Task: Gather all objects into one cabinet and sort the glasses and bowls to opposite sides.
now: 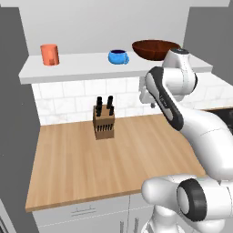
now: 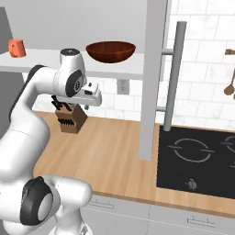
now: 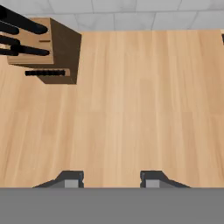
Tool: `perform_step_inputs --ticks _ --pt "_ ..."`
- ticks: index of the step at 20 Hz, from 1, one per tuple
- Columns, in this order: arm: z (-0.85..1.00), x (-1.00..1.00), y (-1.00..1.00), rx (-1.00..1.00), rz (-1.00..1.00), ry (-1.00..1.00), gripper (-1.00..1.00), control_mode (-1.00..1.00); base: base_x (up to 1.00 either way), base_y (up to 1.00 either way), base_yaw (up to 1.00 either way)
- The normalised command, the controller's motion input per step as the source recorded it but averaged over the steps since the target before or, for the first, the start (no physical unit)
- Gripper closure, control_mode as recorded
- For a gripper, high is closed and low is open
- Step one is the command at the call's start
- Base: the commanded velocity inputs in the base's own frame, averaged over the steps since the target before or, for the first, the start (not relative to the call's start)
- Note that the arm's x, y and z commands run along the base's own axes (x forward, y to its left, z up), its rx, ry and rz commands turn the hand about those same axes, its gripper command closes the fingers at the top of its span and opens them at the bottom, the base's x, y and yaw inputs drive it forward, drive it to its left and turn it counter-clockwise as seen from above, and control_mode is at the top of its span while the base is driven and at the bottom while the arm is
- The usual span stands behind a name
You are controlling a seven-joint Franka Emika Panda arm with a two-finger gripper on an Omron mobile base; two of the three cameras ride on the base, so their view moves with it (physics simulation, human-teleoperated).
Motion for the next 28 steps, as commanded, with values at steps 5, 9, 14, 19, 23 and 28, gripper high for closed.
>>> perform_step_inputs --ticks 5,9,14,19,23,28 --pt "0.00 -0.48 0.01 -0.02 0.00 -0.08 -1.00 -1.00 0.00 0.00 0.00" --pt "0.03 -0.99 0.03 -0.05 0.00 -0.21 -1.00 -1.00 0.00 0.00 0.00" --pt "0.26 -0.93 0.01 -0.01 0.00 -0.15 -1.00 -1.00 0.00 0.00 0.00" --pt "0.54 -0.60 0.00 0.00 0.00 -0.04 -1.00 -1.00 0.00 0.00 0.00" --pt "0.57 -0.43 0.00 0.00 0.00 0.00 -1.00 -1.00 0.00 0.00 0.00" --pt "0.44 -0.43 0.00 0.01 -0.01 0.01 -1.00 -1.00 0.00 0.00 0.00"
